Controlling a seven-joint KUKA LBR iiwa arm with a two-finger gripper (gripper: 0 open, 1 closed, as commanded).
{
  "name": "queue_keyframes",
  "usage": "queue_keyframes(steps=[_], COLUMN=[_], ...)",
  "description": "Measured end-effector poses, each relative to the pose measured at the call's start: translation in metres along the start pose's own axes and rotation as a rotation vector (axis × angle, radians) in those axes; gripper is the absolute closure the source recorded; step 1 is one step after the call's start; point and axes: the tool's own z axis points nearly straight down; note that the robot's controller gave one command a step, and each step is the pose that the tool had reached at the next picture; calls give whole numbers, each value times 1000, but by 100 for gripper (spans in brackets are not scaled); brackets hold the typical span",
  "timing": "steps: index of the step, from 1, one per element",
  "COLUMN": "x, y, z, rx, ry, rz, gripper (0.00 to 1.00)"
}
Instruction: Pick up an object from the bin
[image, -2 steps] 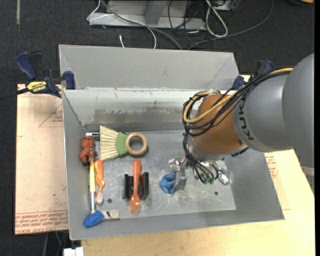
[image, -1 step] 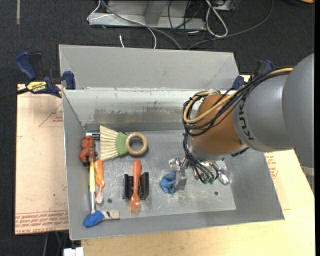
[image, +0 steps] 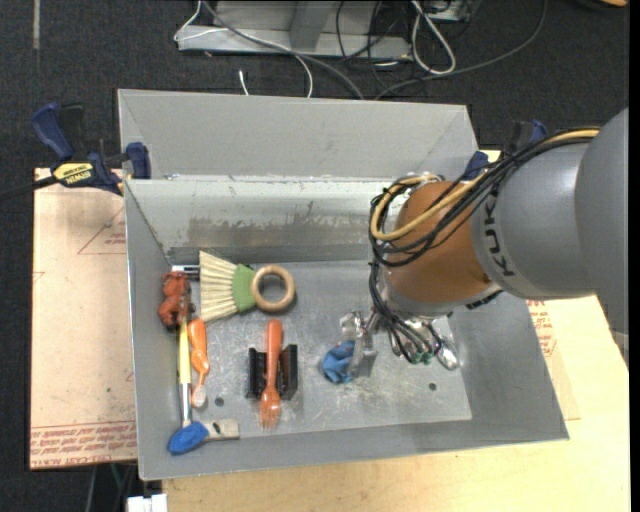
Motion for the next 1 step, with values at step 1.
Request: queue_keyframes(steps=[1], x=[0], y=[0], z=[-12], rx=[0], ry=[-1], rz=[0], gripper=[100])
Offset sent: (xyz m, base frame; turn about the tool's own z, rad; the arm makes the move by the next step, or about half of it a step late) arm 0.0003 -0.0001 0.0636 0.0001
